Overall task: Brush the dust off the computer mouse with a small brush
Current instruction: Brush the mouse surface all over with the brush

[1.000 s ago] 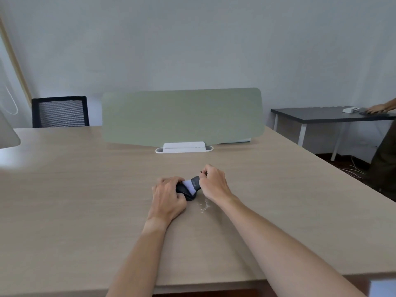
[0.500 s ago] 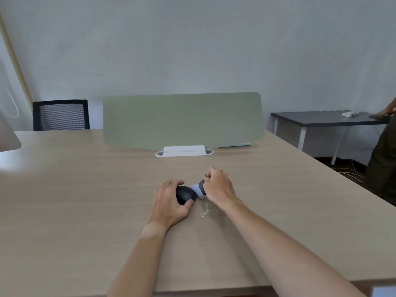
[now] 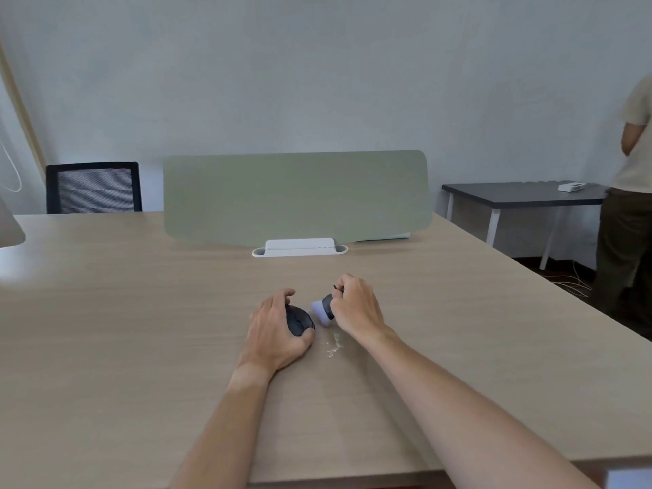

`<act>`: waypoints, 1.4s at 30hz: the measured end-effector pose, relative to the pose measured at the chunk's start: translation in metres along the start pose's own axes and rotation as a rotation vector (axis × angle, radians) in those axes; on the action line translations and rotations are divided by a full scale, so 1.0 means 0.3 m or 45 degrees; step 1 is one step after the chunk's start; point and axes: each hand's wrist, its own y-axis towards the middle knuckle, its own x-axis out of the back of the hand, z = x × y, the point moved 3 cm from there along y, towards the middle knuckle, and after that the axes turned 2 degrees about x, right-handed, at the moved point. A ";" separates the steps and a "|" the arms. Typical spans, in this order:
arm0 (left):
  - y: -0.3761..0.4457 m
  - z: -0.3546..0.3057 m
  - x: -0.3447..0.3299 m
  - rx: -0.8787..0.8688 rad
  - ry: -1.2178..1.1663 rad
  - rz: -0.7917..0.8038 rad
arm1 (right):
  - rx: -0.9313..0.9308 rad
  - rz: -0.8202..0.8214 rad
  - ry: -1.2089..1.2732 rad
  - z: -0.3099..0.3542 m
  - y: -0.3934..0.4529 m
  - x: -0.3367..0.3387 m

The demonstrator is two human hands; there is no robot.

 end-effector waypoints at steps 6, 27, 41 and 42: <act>0.005 0.008 -0.003 0.028 0.077 -0.046 | 0.033 0.019 0.281 0.020 0.003 -0.014; 0.001 -0.013 0.008 0.098 0.018 0.011 | 0.150 0.093 0.151 0.034 0.025 -0.005; 0.002 -0.006 0.003 0.092 0.084 0.025 | 0.070 0.091 0.115 0.028 0.009 -0.007; 0.002 -0.007 0.004 0.094 0.090 0.034 | 0.055 0.076 0.056 0.025 0.010 -0.003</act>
